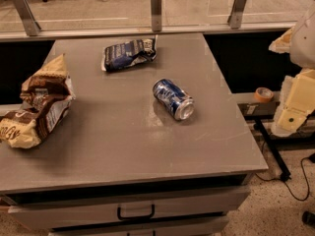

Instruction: Place pepsi can upright

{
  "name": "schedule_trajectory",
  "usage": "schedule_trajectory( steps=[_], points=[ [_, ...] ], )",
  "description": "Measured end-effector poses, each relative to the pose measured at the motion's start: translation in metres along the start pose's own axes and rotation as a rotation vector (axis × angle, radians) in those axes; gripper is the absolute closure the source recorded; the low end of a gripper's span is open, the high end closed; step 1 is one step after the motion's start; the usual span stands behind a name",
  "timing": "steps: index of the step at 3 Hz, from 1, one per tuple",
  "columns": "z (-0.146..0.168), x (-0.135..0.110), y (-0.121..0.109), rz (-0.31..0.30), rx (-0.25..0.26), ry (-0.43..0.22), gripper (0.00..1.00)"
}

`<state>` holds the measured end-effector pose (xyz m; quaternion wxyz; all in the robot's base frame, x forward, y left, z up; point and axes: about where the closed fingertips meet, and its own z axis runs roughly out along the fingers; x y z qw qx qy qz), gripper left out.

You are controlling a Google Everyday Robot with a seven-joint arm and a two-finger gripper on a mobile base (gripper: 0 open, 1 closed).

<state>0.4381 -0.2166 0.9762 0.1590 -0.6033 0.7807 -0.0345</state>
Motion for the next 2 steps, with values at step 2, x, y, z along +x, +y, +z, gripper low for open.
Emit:
schedule_trajectory(
  steps=[2],
  points=[
    [0.004,-0.021,-0.004,0.061,-0.023,-0.017,0.00]
  ],
)
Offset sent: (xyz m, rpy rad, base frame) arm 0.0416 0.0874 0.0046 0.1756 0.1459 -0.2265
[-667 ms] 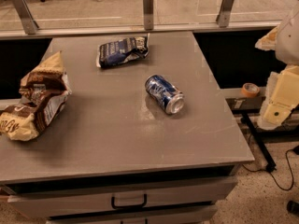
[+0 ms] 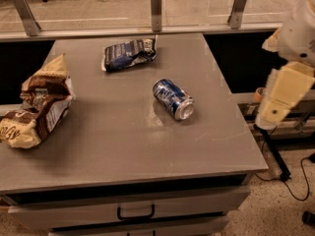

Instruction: Place pepsi can upright

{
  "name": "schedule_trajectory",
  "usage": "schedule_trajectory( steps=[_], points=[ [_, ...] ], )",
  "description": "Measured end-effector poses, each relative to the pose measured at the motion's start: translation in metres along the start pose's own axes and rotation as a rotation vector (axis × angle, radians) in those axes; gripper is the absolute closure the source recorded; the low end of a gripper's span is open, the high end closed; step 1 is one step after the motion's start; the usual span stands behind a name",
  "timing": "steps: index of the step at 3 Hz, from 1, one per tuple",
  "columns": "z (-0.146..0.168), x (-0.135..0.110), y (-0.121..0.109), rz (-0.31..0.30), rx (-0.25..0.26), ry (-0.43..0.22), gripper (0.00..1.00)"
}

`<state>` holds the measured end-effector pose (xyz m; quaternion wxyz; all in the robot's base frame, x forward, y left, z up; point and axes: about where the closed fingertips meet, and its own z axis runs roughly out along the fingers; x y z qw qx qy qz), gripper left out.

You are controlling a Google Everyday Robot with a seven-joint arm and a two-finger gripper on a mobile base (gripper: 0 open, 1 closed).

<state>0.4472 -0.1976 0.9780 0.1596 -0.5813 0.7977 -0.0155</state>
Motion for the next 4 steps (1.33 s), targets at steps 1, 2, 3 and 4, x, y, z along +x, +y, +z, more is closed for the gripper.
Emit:
schedule_trajectory(
  steps=[1,2,3,4],
  points=[
    [0.022,-0.056,-0.003,0.082,-0.062,-0.047,0.00],
    [0.022,-0.063,-0.004,0.168,-0.060,-0.053,0.00],
    [0.022,-0.063,-0.004,0.168,-0.060,-0.053,0.00],
    [0.037,-0.066,-0.011,0.259,-0.080,-0.057,0.00]
  ],
)
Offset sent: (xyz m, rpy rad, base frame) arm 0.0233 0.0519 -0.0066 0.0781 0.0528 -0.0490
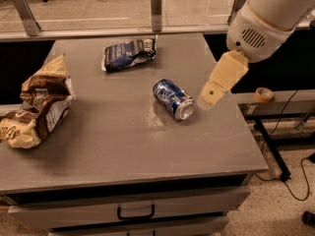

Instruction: Place pepsi can upright

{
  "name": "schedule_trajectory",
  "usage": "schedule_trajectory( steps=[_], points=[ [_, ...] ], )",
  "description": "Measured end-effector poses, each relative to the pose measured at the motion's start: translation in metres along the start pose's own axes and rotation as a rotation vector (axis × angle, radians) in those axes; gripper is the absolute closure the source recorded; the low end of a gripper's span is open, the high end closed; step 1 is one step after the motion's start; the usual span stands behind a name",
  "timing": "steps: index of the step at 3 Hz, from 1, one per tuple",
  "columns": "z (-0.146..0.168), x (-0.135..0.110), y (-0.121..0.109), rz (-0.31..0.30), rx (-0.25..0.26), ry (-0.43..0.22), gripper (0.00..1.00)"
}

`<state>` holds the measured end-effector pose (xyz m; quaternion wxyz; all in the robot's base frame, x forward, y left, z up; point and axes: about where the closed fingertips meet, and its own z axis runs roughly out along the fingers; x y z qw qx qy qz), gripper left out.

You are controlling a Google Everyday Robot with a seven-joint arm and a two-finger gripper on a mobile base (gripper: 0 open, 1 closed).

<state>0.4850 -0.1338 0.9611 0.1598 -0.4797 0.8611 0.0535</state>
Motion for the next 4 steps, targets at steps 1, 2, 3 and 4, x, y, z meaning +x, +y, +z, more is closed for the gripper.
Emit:
schedule_trajectory(
  steps=[1,2,3,4],
  points=[
    [0.045,-0.014,-0.017,0.179,-0.050,0.030,0.00],
    [0.084,-0.035,-0.024,0.298,-0.047,0.097,0.00],
    [0.110,-0.061,-0.024,0.403,-0.013,0.155,0.00],
    [0.129,-0.073,-0.021,0.484,0.012,0.167,0.00]
  ],
)
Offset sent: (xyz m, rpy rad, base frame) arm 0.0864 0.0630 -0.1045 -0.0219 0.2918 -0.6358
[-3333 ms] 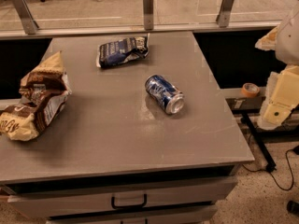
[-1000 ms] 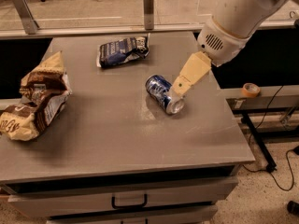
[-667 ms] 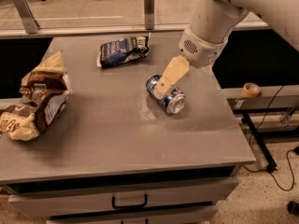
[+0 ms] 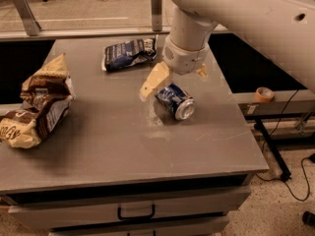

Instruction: Place pepsi can upright

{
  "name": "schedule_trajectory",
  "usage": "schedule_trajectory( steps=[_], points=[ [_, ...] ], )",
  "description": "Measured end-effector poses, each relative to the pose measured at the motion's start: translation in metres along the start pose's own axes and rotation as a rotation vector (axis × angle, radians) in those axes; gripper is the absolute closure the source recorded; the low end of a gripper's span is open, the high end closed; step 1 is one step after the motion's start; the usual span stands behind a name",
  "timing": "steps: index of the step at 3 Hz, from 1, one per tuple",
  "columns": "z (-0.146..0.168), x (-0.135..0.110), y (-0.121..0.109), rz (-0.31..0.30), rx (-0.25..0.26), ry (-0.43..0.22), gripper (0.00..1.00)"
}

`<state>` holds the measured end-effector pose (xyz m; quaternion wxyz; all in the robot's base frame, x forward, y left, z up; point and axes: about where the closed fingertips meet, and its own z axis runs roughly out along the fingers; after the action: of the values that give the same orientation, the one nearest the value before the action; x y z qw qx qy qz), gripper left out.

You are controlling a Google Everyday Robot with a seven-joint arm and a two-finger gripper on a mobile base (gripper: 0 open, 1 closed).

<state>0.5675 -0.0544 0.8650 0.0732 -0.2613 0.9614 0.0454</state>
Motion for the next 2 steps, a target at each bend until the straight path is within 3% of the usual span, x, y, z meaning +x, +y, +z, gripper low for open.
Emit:
schedule_trajectory(
  steps=[1,2],
  points=[
    [0.018,-0.002,0.006,0.033,0.006,-0.015,0.18],
    [0.028,-0.004,0.011,0.015,0.013,-0.017,0.41]
  ],
)
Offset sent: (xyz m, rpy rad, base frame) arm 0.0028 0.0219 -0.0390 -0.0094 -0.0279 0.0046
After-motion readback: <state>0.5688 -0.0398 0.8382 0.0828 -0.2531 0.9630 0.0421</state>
